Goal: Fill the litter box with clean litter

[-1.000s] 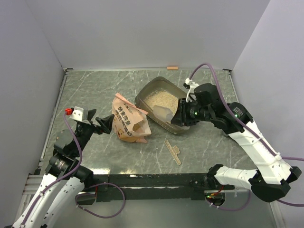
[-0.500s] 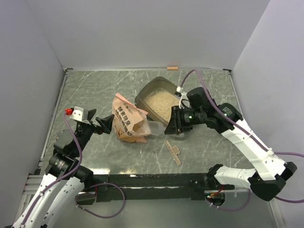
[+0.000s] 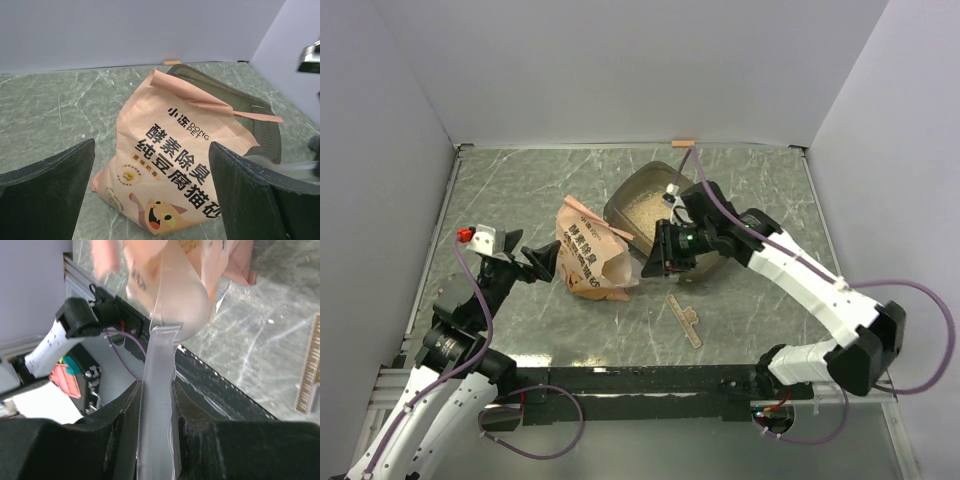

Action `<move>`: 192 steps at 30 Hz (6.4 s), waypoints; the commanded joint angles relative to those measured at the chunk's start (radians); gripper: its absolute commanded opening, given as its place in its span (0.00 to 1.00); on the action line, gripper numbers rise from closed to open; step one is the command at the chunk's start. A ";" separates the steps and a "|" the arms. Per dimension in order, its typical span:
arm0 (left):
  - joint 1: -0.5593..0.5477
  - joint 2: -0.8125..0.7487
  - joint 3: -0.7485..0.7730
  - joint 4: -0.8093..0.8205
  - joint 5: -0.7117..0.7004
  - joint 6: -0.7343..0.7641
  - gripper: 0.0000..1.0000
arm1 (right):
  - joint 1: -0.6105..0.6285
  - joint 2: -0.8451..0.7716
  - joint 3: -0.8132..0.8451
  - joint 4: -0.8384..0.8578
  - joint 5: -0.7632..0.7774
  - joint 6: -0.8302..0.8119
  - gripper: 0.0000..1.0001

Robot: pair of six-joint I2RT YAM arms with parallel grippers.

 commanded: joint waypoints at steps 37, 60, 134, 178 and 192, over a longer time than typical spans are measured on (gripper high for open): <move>-0.004 0.010 0.023 0.041 0.003 0.011 0.99 | 0.000 0.188 -0.637 1.366 -0.183 0.388 0.00; -0.004 0.022 0.015 0.055 0.039 0.014 0.99 | -0.015 -0.202 -1.027 1.691 -0.058 0.584 0.00; -0.007 -0.019 0.017 0.059 0.042 0.005 0.99 | -0.128 0.098 0.041 0.018 0.811 -0.136 0.00; -0.016 -0.022 0.015 0.058 0.053 0.004 0.99 | -0.483 -0.236 -0.401 0.142 0.871 -0.031 0.00; -0.022 -0.015 0.015 0.050 0.053 0.005 0.99 | -0.555 -0.026 -0.441 0.274 0.818 -0.108 0.01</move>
